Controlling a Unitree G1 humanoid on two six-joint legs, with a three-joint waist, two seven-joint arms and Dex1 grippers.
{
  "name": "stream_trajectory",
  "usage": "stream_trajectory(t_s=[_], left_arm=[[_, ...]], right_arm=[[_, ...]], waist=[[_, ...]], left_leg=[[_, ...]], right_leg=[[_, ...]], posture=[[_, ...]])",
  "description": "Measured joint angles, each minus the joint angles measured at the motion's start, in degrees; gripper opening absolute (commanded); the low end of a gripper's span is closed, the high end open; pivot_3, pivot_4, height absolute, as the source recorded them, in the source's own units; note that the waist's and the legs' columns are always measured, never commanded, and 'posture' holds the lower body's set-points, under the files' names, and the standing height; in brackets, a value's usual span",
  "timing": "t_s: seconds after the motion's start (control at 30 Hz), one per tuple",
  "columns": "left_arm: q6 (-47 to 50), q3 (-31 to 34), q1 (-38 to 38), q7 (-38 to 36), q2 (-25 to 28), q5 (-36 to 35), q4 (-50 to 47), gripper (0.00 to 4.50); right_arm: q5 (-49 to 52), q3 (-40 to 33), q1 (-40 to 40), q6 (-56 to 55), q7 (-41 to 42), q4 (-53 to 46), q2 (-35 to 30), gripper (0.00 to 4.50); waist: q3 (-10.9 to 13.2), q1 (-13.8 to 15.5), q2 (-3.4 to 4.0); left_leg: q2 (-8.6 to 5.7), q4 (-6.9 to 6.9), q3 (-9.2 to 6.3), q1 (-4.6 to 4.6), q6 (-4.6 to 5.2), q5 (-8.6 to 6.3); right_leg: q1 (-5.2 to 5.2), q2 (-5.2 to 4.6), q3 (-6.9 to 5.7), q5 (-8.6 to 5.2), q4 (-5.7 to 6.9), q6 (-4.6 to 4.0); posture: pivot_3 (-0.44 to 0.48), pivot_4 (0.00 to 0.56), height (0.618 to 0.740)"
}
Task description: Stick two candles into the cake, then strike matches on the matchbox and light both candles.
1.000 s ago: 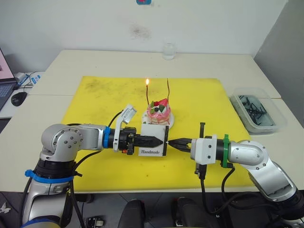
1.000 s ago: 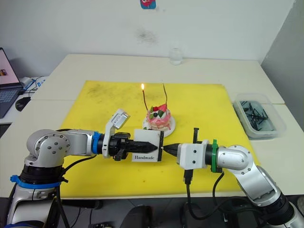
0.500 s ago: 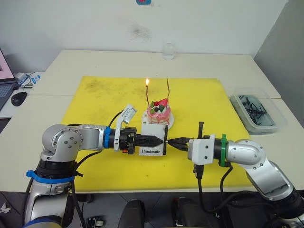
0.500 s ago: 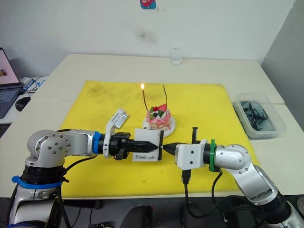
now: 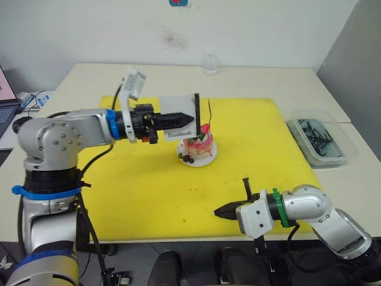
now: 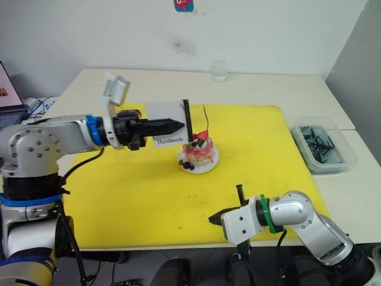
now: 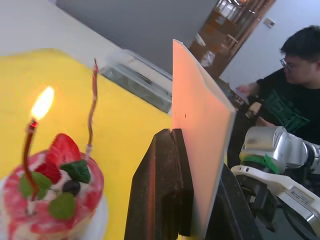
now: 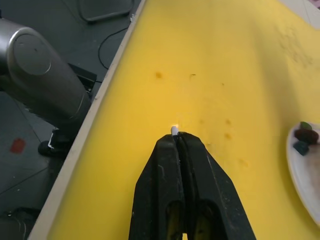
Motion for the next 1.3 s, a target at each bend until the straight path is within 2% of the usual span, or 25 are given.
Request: stream_trajectory(t_s=[0.17,0.3,0.37,0.53,0.77,0.9,1.3], left_arm=[[4.5,1.05,10.25,2.43,0.46,-4.51,-8.14,0.0],[5.8,1.68,15.71,4.53,1.13,-6.48,-12.17,0.0],[5.53,1.68,18.61,4.58,2.75,-6.31,-13.36,0.0],[2.01,0.01,27.51,2.55,6.03,-2.05,-13.92,0.0],[-2.77,-5.92,29.33,-0.22,5.73,1.99,-13.9,0.0],[-3.94,-7.56,28.51,-1.01,5.31,2.95,-13.73,0.0],[-4.08,-8.47,27.21,-1.4,3.97,3.18,-13.69,0.0]], right_arm=[[2.08,-4.41,-2.36,3.66,-1.17,0.02,0.51,0.02],[2.92,-6.0,-3.39,5.53,-1.66,-0.02,0.7,0.02],[2.92,-6.33,-4.5,6.53,-2.17,0.06,1.08,0.02],[2.44,-8.09,-13.65,9.69,-4.8,3.01,3.14,0.02],[-3.55,-6.4,-25.0,10.91,-10.31,11.69,9.05,0.02],[-6.68,-5.99,-28.82,11.06,-13.72,16.56,11.71,0.02],[-11.24,-5.97,-32.04,8.83,-16.68,22.61,13.36,0.02]], waist=[[0.0,0.17,0.0],[0.0,0.27,0.0],[0.0,0.23,0.0],[0.0,0.14,0.03],[0.0,0.45,0.02],[0.0,0.43,0.03],[0.0,0.32,0.03]], left_leg=[[0.02,0.0,-0.07,-0.04,-0.01,0.01],[0.0,0.02,-0.07,-0.01,-0.01,0.01],[0.0,0.03,-0.04,0.0,-0.01,0.01],[0.02,0.01,-0.05,0.06,-0.01,0.01],[-0.02,0.01,0.02,-0.03,0.0,0.0],[-0.01,-0.02,-0.02,-0.08,0.0,0.0],[0.0,-0.03,-0.01,-0.07,0.0,0.0]], right_leg=[[-0.01,-0.06,-0.06,-0.01,0.01,-0.02],[0.02,-0.08,-0.06,0.0,0.04,-0.02],[0.01,-0.09,-0.03,0.01,0.04,-0.02],[0.0,-0.08,-0.05,0.02,0.06,-0.09],[-0.03,-0.12,0.0,0.02,-0.02,-0.11],[-0.07,-0.11,-0.05,0.01,0.0,-0.13],[-0.07,-0.1,-0.04,0.0,0.01,-0.13]], posture=[[0.0,0.15,0.74],[0.0,0.15,0.74],[0.0,0.15,0.74],[0.0,0.15,0.74],[0.0,0.15,0.74],[0.0,0.15,0.74],[0.0,0.15,0.74]])
